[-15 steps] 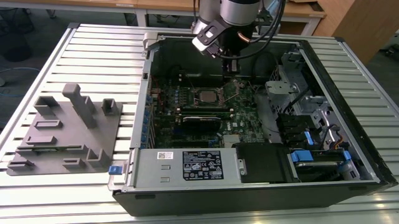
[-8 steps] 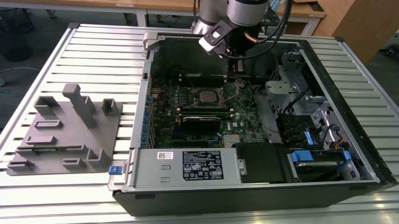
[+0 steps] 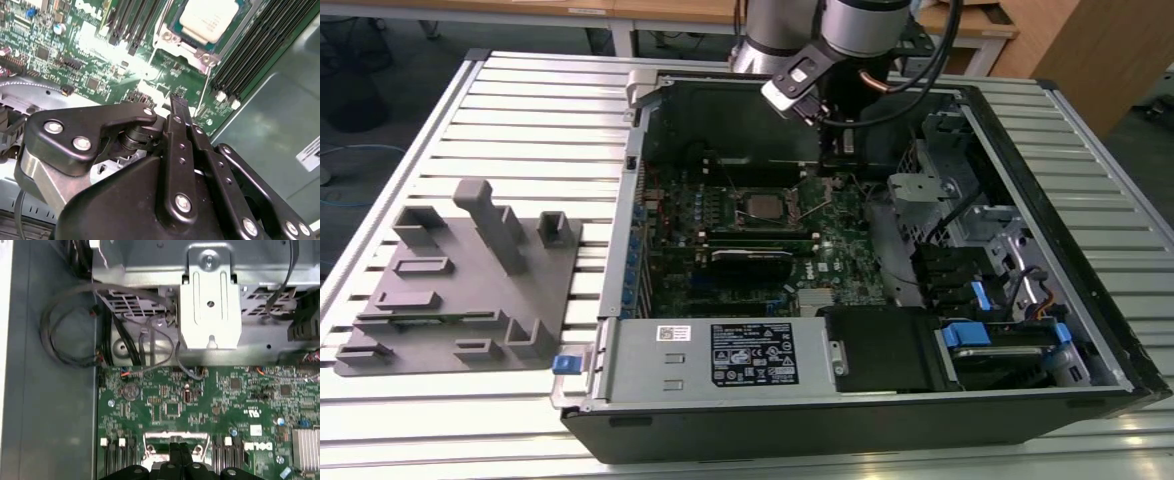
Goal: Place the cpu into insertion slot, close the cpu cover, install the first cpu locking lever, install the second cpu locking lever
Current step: 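Close the cpu cover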
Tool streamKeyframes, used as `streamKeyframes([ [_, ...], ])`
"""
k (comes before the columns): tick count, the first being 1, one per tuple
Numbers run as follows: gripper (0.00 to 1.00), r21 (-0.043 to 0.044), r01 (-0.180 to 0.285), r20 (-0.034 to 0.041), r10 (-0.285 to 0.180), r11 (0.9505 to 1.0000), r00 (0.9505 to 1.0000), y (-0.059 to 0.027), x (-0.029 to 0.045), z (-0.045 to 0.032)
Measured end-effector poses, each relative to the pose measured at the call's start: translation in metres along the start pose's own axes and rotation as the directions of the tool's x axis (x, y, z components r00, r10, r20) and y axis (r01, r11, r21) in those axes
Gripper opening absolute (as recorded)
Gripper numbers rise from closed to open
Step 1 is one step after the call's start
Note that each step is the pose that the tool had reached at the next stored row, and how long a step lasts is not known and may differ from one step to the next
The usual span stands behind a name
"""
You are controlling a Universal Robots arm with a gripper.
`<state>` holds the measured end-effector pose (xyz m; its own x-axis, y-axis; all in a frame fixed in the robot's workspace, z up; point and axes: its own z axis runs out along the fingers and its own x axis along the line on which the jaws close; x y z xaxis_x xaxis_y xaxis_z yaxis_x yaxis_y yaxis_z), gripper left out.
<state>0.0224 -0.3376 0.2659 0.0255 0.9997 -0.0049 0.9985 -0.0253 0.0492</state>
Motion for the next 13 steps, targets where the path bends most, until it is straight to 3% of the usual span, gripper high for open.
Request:
streamKeyframes([
  [13,0.10,0.0000,0.000,0.0000,0.000,1.0000,1.0000,0.0105,0.0002,0.0005],
])
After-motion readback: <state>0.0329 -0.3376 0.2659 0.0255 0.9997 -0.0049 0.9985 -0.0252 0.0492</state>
